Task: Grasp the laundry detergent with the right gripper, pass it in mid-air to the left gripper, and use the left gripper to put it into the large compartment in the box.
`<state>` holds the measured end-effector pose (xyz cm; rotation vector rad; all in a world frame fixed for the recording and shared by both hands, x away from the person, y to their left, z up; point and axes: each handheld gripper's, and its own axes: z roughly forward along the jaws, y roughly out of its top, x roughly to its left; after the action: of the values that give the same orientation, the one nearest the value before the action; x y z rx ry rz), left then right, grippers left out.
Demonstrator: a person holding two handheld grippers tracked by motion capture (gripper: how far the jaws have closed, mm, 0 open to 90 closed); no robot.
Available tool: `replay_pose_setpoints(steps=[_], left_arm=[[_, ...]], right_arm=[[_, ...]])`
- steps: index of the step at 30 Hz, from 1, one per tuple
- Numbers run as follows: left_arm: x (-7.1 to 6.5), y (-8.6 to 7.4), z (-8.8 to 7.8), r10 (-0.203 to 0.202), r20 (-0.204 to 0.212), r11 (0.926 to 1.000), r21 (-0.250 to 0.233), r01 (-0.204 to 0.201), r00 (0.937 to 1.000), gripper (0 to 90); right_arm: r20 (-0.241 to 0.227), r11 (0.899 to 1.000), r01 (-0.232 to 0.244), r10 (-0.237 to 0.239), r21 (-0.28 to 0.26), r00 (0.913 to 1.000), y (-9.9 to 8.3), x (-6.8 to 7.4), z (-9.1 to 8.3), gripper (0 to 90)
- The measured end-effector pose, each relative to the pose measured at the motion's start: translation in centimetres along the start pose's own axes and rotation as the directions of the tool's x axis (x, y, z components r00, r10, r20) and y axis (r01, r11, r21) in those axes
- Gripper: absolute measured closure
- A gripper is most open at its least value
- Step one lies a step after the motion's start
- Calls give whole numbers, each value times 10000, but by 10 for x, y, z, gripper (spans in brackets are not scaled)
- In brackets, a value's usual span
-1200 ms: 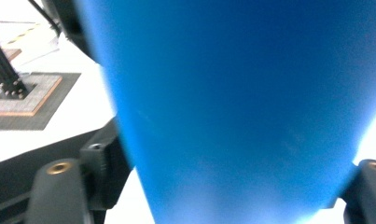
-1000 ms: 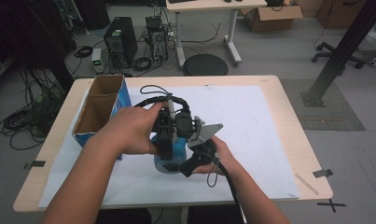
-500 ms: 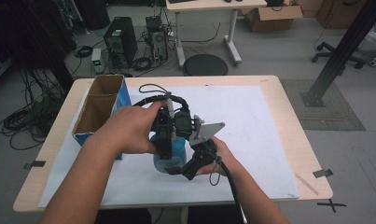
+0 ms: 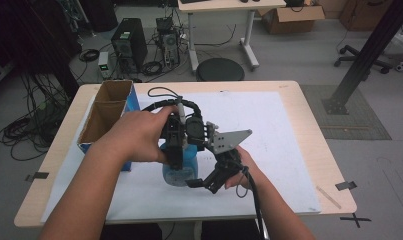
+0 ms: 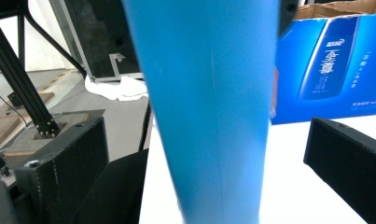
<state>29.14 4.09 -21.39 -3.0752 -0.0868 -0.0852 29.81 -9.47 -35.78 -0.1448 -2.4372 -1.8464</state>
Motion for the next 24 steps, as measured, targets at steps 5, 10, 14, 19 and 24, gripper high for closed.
replay_pose_setpoints(steps=[5,10,14,19,24], left_arm=[[6,-7,-11,-743,351,9968,-276,753,9966,384],[14,-14,-18,-1765,709,9838,-184,1782,9817,384],[22,-21,-24,-2630,567,9645,-72,2638,9631,383],[34,-35,-36,-4158,538,9082,-282,4176,9078,383],[46,-53,-48,-5345,749,8411,-501,5385,8418,383]], right_arm=[[270,10000,0,2,-80,9996,-2,1,-21,0],[895,10000,-70,75,-57,9960,-3,-1,-50,0],[1387,9997,44,-76,232,9903,-4,-5,-71,0],[2020,9970,-119,-39,770,9794,-7,-12,-94,0],[2681,9897,-761,411,1216,9625,-14,-22,-113,0]])
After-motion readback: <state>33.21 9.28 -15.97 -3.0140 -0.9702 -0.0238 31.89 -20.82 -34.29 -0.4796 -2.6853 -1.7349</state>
